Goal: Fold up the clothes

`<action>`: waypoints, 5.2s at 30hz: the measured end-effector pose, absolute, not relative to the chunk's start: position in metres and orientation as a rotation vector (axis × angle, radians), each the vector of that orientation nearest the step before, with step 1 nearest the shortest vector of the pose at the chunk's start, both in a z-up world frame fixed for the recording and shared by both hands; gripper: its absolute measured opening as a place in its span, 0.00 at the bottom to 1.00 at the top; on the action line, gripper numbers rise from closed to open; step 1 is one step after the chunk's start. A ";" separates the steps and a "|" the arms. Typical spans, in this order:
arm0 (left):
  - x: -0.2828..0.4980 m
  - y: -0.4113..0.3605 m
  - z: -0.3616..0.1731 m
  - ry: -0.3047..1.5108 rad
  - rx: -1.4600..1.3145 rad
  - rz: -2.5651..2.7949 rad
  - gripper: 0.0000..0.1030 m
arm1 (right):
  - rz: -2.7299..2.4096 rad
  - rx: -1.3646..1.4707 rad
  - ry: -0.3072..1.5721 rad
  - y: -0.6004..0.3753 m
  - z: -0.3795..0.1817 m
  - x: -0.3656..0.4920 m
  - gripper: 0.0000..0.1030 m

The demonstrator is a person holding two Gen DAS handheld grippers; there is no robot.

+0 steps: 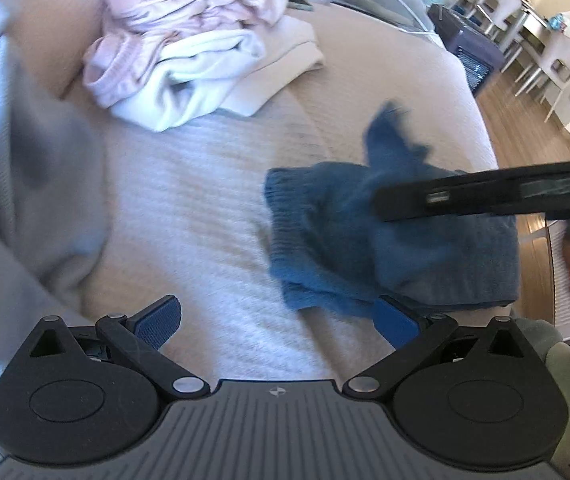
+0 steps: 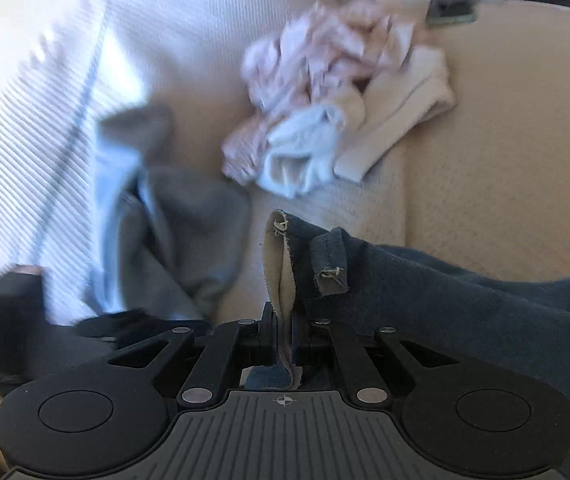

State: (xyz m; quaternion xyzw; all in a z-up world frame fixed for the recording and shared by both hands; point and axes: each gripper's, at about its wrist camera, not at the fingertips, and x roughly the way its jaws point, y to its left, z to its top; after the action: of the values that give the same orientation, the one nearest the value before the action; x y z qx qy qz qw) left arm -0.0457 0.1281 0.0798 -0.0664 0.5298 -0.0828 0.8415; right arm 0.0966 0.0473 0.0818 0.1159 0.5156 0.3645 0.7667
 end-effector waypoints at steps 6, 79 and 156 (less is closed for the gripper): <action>-0.044 0.132 0.075 1.127 -0.141 -0.184 1.00 | 0.772 0.280 1.189 0.063 0.057 0.096 0.22; -0.010 -0.051 0.034 1.201 -0.013 -0.723 0.46 | 0.336 0.128 1.027 -0.097 0.061 0.091 0.09; 0.025 0.082 0.011 1.173 -0.190 -0.276 1.00 | 0.299 0.175 1.166 -0.087 0.040 0.028 0.80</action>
State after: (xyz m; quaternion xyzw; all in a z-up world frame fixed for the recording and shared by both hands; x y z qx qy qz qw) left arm 0.0248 0.0822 0.0108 -0.0890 0.5507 -0.1298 0.8198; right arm 0.0282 -0.0871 0.0403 0.0821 0.5476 0.1403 0.8208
